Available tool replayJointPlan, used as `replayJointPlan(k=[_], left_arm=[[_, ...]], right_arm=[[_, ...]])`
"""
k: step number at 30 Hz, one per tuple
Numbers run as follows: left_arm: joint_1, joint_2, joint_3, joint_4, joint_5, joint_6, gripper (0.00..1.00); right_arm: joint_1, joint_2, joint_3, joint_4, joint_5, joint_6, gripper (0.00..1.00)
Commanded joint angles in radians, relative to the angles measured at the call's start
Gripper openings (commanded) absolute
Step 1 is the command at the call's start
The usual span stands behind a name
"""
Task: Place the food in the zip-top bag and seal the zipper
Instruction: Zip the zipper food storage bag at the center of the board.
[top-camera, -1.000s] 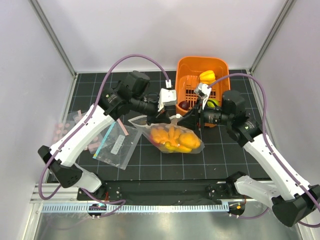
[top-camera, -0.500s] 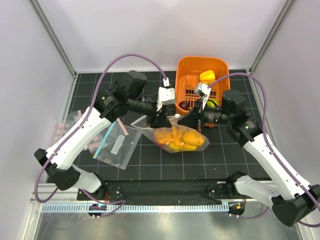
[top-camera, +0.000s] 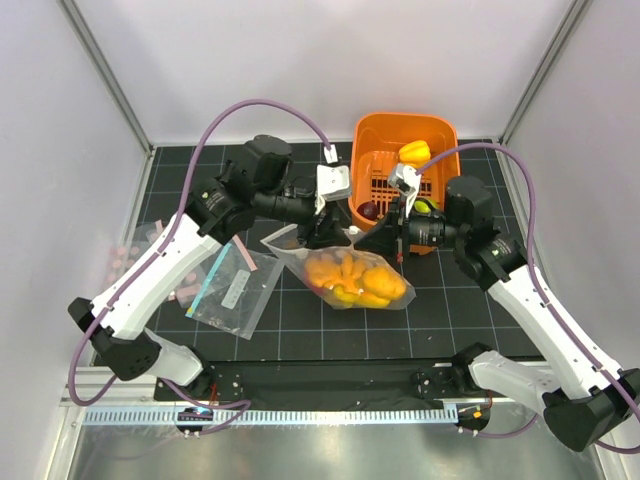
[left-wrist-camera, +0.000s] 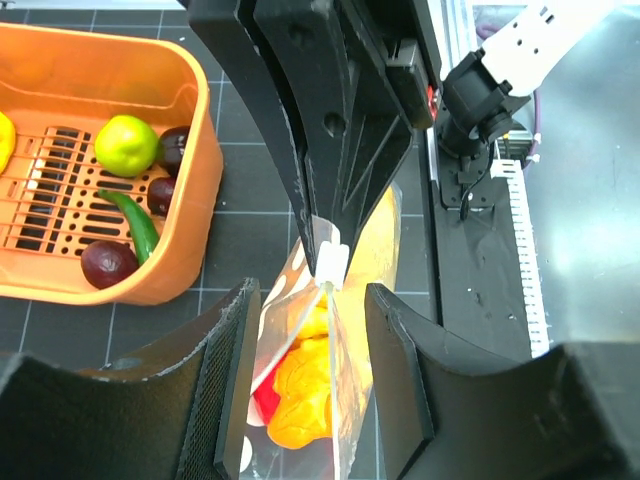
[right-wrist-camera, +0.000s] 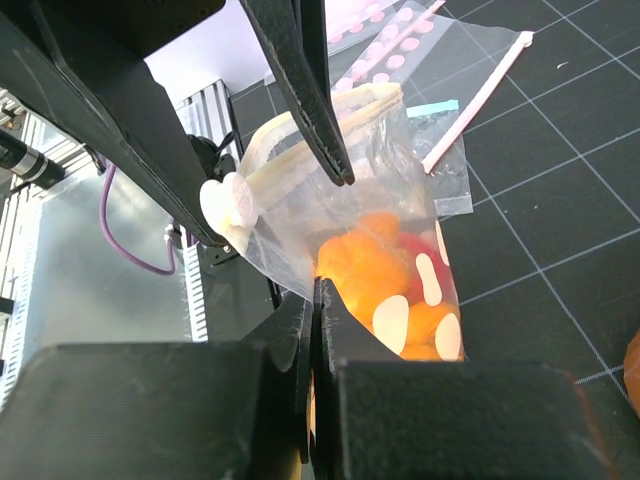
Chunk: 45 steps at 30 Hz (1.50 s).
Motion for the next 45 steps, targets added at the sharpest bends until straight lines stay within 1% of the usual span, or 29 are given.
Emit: replayJointPlan(k=[1,6,8,9,14,17,18,20,21,22,23,27,30,32,33,34,36,37,39,40,45], left_arm=[[-0.007,-0.004,0.044,0.069,0.033,-0.019,0.5],[-0.007,-0.004,0.041,0.086,0.041,-0.038,0.5],[-0.007,-0.004,0.044,0.092,0.047,-0.041,0.47],[-0.007,-0.003,0.043,0.092,0.049,-0.044,0.43],[-0.007,-0.001,0.041,0.101,0.06,-0.056,0.38],[-0.008,0.001,0.04,0.104,0.066,-0.061,0.3],[-0.008,0.002,0.038,0.103,0.072,-0.061,0.22],[-0.008,0.004,0.038,0.103,0.075,-0.062,0.14],[-0.008,0.005,0.04,0.104,0.073,-0.064,0.07],[-0.008,0.005,0.041,0.103,0.076,-0.064,0.04],[-0.008,0.007,0.04,0.103,0.076,-0.065,0.01],[-0.008,0.007,0.043,0.103,0.078,-0.068,0.0],[-0.008,0.007,0.037,0.101,0.086,-0.07,0.0],[-0.008,0.007,0.035,0.098,0.093,-0.071,0.0],[-0.008,0.007,0.035,0.096,0.095,-0.074,0.0],[-0.008,0.005,0.037,0.095,0.098,-0.074,0.0],[-0.008,0.007,0.034,0.095,0.098,-0.076,0.0],[-0.008,0.005,0.034,0.093,0.099,-0.076,0.0],[-0.008,0.005,0.032,0.092,0.099,-0.077,0.0],[-0.008,0.002,0.032,0.092,0.099,-0.081,0.0],[-0.008,-0.006,0.011,0.089,0.092,-0.082,0.0]], right_arm=[[0.004,-0.008,0.047,0.027,-0.025,-0.004,0.01],[0.004,-0.008,0.045,0.023,-0.03,-0.007,0.01],[0.004,-0.005,0.045,0.021,-0.03,-0.01,0.01],[0.004,-0.005,0.047,0.021,-0.03,-0.011,0.01],[0.005,-0.004,0.047,0.02,-0.033,-0.01,0.01],[0.004,-0.005,0.052,0.02,-0.033,-0.011,0.01],[0.004,-0.002,0.052,0.02,-0.033,-0.01,0.01],[0.004,-0.001,0.056,0.018,-0.033,-0.01,0.01],[0.004,-0.001,0.056,0.018,-0.033,-0.01,0.01],[0.004,0.001,0.059,0.017,-0.035,-0.008,0.01],[0.004,0.002,0.062,0.017,-0.033,-0.007,0.05],[0.004,0.007,0.076,0.02,-0.031,-0.004,0.34],[0.004,0.013,0.091,0.027,-0.044,0.001,0.43],[0.005,0.013,0.101,0.032,-0.056,0.01,0.44],[0.004,0.015,0.102,0.038,-0.061,0.008,0.4],[0.005,0.016,0.104,0.04,-0.064,0.008,0.29],[0.007,0.016,0.105,0.038,-0.064,0.008,0.19],[0.007,0.016,0.105,0.041,-0.064,0.008,0.12],[0.008,0.016,0.105,0.04,-0.065,0.008,0.04],[0.008,0.016,0.104,0.04,-0.065,0.008,0.01],[0.008,0.009,0.11,0.044,-0.055,0.008,0.01]])
